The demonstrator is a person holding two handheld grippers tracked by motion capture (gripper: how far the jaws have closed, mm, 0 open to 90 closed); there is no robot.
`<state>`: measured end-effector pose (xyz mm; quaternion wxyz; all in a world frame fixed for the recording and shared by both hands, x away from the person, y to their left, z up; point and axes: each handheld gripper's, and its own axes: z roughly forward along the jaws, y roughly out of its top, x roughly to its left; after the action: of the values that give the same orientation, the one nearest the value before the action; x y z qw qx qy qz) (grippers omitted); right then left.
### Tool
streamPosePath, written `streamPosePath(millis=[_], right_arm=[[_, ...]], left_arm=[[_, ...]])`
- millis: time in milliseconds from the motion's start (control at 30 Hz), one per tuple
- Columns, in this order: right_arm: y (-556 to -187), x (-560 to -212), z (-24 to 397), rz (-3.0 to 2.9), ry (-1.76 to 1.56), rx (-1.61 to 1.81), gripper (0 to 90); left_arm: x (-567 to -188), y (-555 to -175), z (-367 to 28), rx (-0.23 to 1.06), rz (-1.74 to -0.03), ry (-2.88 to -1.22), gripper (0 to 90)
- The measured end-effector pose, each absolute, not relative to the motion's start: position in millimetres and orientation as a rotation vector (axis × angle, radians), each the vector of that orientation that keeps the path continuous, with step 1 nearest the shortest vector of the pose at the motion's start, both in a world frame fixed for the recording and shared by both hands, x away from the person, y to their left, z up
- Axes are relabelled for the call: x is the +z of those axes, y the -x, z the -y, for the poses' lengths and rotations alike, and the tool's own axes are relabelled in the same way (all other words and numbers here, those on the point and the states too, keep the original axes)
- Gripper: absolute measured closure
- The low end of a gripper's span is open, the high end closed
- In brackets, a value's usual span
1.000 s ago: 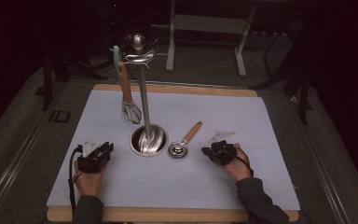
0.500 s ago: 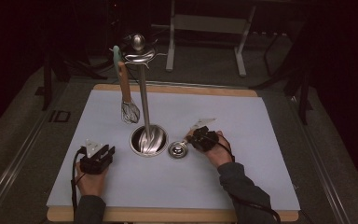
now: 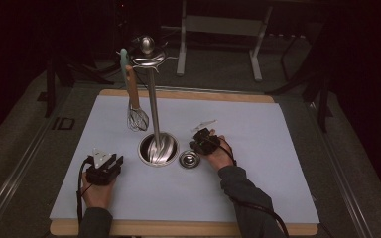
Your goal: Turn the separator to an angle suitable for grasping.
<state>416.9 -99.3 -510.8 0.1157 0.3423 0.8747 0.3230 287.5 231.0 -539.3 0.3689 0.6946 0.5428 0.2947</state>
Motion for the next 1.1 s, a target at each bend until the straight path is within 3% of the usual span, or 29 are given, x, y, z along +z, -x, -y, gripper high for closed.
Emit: streamPosePath(millis=[333,1100], right_arm=[[-421,-521,89,-2.598,-1.018,0.892,89.9],[-387,-514,136,-2.723,-0.951,0.801,90.0]], left_arm=[[-539,-288,-231,0.755,-1.392,-1.784,69.6],[-540,-287,-230,0.762,-1.391,-1.786,70.0]])
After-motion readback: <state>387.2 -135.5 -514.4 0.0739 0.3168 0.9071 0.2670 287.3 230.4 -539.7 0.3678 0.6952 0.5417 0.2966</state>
